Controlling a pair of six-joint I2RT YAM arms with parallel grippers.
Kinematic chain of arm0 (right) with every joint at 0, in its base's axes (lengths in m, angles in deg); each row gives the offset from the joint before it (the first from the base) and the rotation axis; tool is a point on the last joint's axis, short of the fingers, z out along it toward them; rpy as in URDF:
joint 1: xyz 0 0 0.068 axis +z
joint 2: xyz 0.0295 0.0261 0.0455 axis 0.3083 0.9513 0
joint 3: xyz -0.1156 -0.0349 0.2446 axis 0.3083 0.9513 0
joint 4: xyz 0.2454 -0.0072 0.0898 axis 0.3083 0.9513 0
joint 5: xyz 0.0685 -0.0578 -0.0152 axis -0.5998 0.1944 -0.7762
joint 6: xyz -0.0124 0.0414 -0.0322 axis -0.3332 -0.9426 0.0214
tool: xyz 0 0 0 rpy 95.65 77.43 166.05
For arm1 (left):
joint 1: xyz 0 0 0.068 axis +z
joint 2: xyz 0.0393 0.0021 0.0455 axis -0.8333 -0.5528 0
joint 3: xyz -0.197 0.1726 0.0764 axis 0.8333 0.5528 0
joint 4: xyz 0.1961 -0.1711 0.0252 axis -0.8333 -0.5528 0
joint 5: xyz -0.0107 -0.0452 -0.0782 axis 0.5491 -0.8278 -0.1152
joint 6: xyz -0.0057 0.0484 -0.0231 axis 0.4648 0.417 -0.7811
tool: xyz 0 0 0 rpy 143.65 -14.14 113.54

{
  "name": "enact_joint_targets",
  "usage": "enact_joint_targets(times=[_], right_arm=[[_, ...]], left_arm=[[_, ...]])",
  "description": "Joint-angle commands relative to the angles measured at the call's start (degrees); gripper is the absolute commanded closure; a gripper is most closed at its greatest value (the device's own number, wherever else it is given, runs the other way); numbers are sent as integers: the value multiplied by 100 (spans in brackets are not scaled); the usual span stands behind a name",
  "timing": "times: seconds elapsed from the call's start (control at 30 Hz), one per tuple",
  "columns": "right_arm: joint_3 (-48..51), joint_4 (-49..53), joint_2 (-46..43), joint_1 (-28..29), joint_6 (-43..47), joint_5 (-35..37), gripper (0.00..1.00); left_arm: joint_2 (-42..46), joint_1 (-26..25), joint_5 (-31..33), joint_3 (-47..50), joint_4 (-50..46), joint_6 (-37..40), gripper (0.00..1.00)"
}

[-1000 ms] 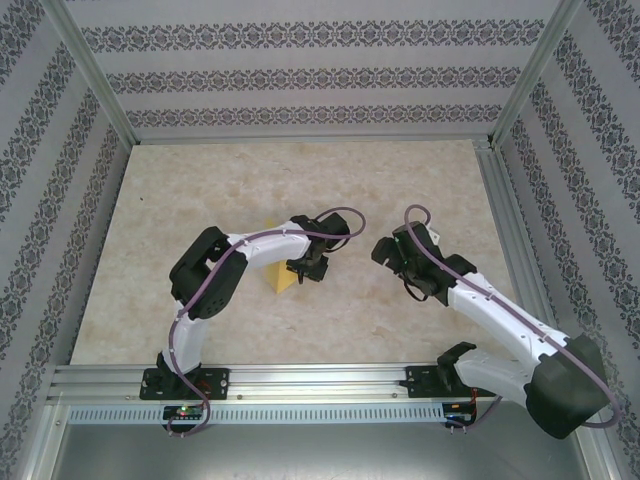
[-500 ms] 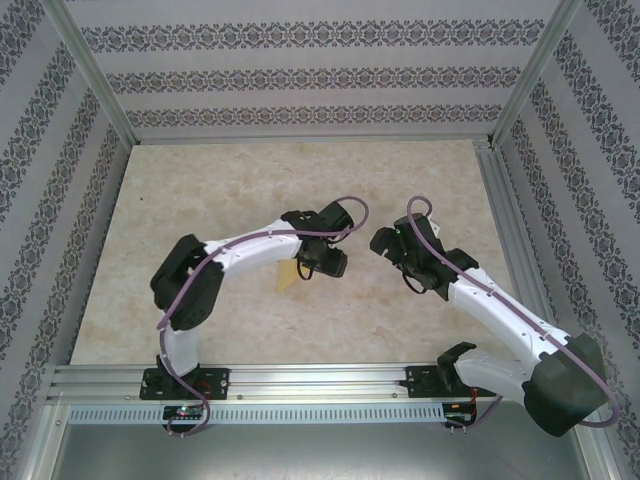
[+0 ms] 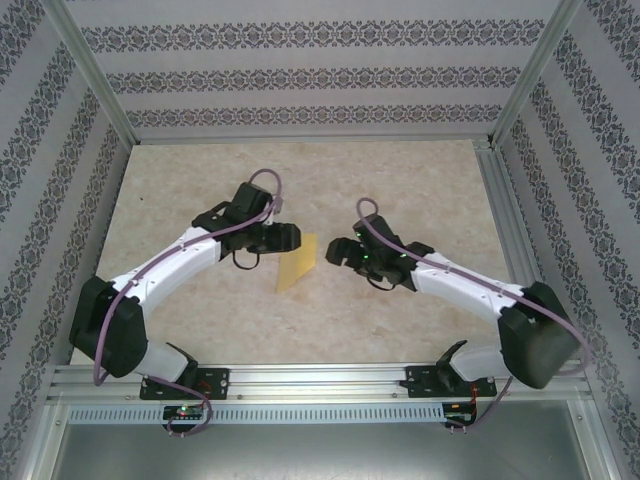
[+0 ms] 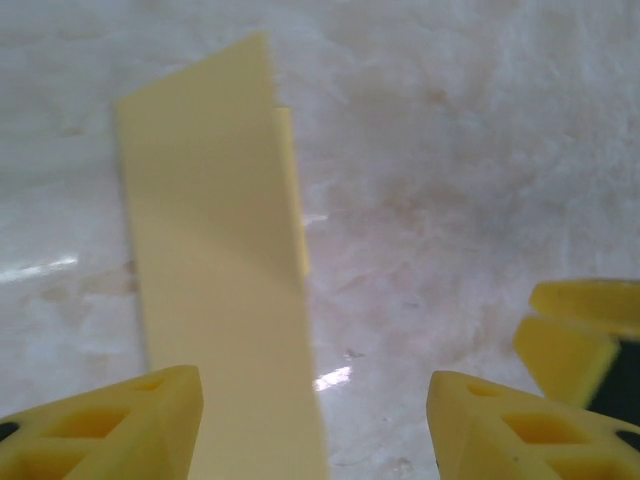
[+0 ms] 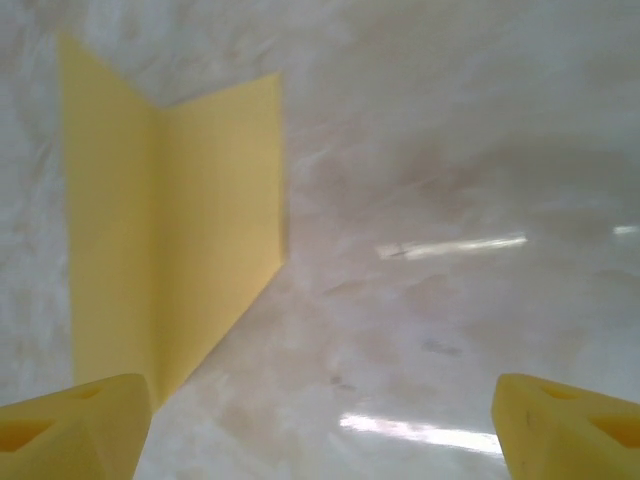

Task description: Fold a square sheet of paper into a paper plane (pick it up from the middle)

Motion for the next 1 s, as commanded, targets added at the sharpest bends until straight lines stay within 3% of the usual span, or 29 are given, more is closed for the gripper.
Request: enact_joint_targets(times=[0.0, 0.1, 0.2, 0.4, 0.6, 0.77, 0.97], right_arm=[[-432, -708, 466, 403, 93, -561, 11], [-738, -942, 981, 724, -35, -710, 12], [-837, -1366, 1373, 928, -352, -850, 22], [-574, -1920, 1594, 1092, -980, -629, 60], [-372, -1793, 1453, 1040, -1150, -344, 75], [-300, -1577, 1401, 950, -1162, -430, 98], [-532, -527, 1427, 666, -177, -1179, 100]], left_arm=[[336, 285, -536, 376, 625, -331, 37], [392, 454, -495, 587, 613, -344, 38], [411, 632, -420, 839, 689, -459, 43], [297, 838, -427, 1112, 822, -498, 53], [187, 855, -536, 1175, 954, -465, 58], [91, 852, -748, 1230, 1134, -379, 64], [-34, 808, -1076, 1298, 1222, -121, 66]])
